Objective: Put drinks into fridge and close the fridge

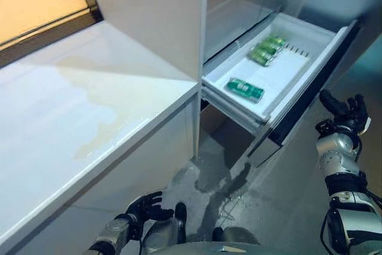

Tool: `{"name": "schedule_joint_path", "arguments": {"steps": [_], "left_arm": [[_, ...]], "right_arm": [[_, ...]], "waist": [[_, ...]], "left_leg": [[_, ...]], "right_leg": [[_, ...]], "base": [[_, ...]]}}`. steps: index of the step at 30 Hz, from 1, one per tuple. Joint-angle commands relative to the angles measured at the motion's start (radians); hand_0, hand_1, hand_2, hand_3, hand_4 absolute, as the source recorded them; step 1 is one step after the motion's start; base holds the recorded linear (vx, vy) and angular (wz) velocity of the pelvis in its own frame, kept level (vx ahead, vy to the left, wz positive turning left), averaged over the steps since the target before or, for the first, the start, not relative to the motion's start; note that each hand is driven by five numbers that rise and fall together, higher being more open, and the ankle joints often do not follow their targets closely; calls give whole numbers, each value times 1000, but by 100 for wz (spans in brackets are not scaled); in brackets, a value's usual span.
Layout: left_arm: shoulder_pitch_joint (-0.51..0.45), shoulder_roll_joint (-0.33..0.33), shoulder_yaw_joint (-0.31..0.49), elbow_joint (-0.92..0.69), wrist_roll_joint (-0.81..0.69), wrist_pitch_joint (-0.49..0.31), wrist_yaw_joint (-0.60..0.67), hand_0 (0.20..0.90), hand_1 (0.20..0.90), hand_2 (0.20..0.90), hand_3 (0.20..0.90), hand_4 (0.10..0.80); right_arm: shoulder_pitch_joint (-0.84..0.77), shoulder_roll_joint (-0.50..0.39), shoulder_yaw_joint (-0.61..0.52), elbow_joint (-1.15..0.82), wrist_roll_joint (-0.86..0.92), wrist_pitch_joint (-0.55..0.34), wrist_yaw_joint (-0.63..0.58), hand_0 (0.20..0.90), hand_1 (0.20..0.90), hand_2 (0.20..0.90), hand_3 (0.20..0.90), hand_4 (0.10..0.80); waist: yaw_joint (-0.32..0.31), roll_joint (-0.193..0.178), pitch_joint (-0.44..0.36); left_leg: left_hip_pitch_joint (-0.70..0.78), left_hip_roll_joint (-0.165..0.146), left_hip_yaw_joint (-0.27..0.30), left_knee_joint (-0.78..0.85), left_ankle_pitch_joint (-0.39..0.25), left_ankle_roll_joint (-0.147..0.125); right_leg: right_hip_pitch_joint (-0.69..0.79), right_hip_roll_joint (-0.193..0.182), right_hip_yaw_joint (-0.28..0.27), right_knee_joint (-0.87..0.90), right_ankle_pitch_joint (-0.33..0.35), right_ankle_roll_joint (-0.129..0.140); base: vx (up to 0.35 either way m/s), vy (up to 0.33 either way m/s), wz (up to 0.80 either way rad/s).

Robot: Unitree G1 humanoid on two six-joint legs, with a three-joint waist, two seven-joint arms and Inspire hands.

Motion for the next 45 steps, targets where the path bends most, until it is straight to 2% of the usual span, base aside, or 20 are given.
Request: {"name": "schedule_joint_path", "arguments": {"steps": [1, 6, 13, 18, 23, 33, 40, 45], "left_arm": [[18, 26, -19, -50, -14, -15, 34, 900, 900, 900, 900, 800], [13, 29, -14, -88, -45, -15, 63, 900, 900, 900, 900, 800], [34, 24, -11, -102, -62, -38, 60, 900, 900, 900, 900, 800], [43, 19, -20, -112, -67, -56, 52, 900, 900, 900, 900, 800], [51, 25, -42, -123, -66, -62, 34, 900, 900, 900, 900, 800], [55, 41, -68, -115, -63, -57, 21, 900, 900, 900, 900, 800], [61, 46, -68, -101, -55, -58, 19, 900, 900, 900, 900, 800], [67, 57, -65, -89, -46, -65, 13, 900, 900, 900, 900, 800]], "right_arm": [[-107, -73, 21, -95, 34, -111, 74, 900, 900, 900, 900, 800], [-172, -78, 66, -128, 4, -138, 126, 900, 900, 900, 900, 800], [-254, -105, 139, -185, 10, -128, 249, 900, 900, 900, 900, 800], [-330, -115, 190, -196, 38, -94, 333, 900, 900, 900, 900, 800], [-447, -122, 286, -176, 69, 1, 451, 900, 900, 900, 900, 800], [-601, -91, 377, -93, 65, 43, 474, 900, 900, 900, 900, 800], [-608, -81, 380, -63, 61, 24, 453, 900, 900, 900, 900, 800], [-596, -74, 376, -49, 49, 0, 414, 900, 900, 900, 900, 800]], "waist": [[27, -13, 20], [35, 5, 69], [48, 20, 89], [63, 28, 91], [93, 36, 87], [137, 48, 78], [152, 47, 68], [156, 40, 60]], "left_leg": [[-67, -33, -7, 300, -293, 76], [-178, -51, -9, 401, -314, 83], [-243, -67, -13, 437, -304, 81], [-266, -75, -18, 450, -301, 79], [-279, -87, -32, 457, -293, 76], [-249, -99, -67, 406, -266, 73], [-204, -101, -89, 360, -257, 72], [-160, -91, -100, 296, -236, 68]], "right_leg": [[-145, -56, 9, 82, 137, 4], [-267, -50, 12, 211, 96, -18], [-342, -39, 8, 268, 85, -32], [-367, -40, 1, 292, 78, -37], [-378, -48, -9, 312, 74, -38], [-343, -72, -23, 285, 81, -27], [-292, -92, -32, 244, 91, -14], [-248, -97, -39, 178, 116, 1]], "base": [[-169, 53, 7], [-83, 65, 4], [-20, 65, 0], [-2, 55, -3], [34, 59, 1], [46, 28, 12], [56, -7, 18], [22, -32, 18]]}}
